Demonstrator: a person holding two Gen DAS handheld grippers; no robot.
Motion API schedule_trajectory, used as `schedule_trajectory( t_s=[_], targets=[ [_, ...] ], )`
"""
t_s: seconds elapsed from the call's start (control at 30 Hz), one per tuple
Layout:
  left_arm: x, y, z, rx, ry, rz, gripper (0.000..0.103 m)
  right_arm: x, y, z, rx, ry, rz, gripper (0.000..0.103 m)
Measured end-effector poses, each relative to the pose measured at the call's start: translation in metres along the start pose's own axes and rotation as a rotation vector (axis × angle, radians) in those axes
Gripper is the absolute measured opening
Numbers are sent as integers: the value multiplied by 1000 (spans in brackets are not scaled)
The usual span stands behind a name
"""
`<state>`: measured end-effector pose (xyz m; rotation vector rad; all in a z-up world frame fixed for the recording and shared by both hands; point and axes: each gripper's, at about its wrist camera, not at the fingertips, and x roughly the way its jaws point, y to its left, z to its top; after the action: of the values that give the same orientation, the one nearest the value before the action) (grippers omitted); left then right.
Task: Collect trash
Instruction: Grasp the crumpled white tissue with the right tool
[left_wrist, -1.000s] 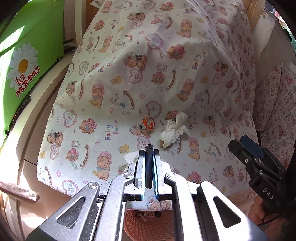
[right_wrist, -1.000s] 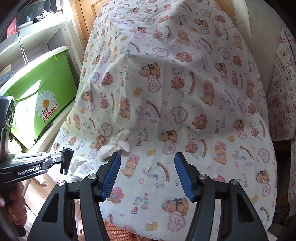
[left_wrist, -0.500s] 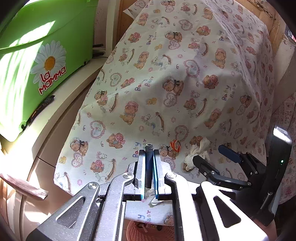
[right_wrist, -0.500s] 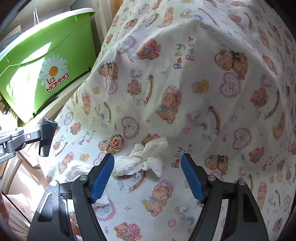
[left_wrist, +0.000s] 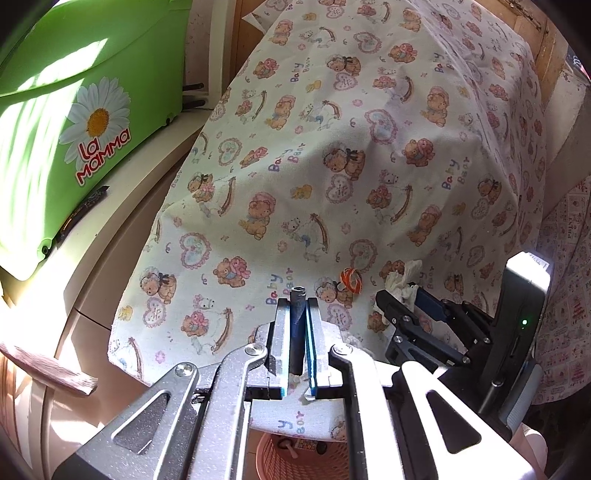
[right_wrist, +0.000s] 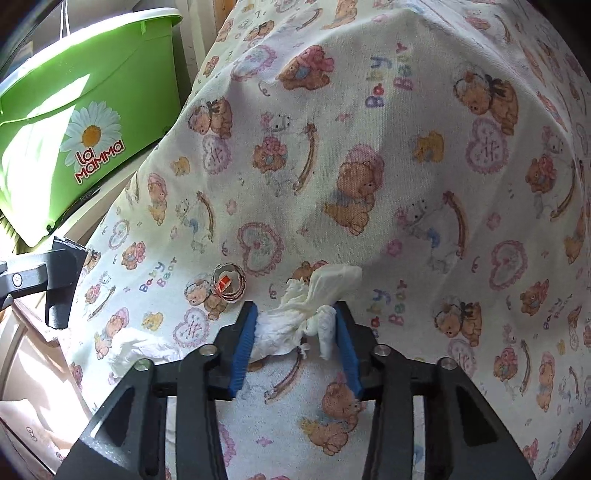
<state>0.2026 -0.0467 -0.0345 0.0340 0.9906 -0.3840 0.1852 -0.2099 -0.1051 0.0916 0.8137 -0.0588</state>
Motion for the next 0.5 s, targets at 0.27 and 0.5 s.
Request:
schedule_trajectory(
  t_s=[0.27,0.5],
  targets=[
    [-5,7,-3,-19,-10,8,7,-27,-14,0,75,-27,30,18],
    [-5,8,-6,-18,-12,21,7,-68,-46,7,137,-97,47,18]
  ],
)
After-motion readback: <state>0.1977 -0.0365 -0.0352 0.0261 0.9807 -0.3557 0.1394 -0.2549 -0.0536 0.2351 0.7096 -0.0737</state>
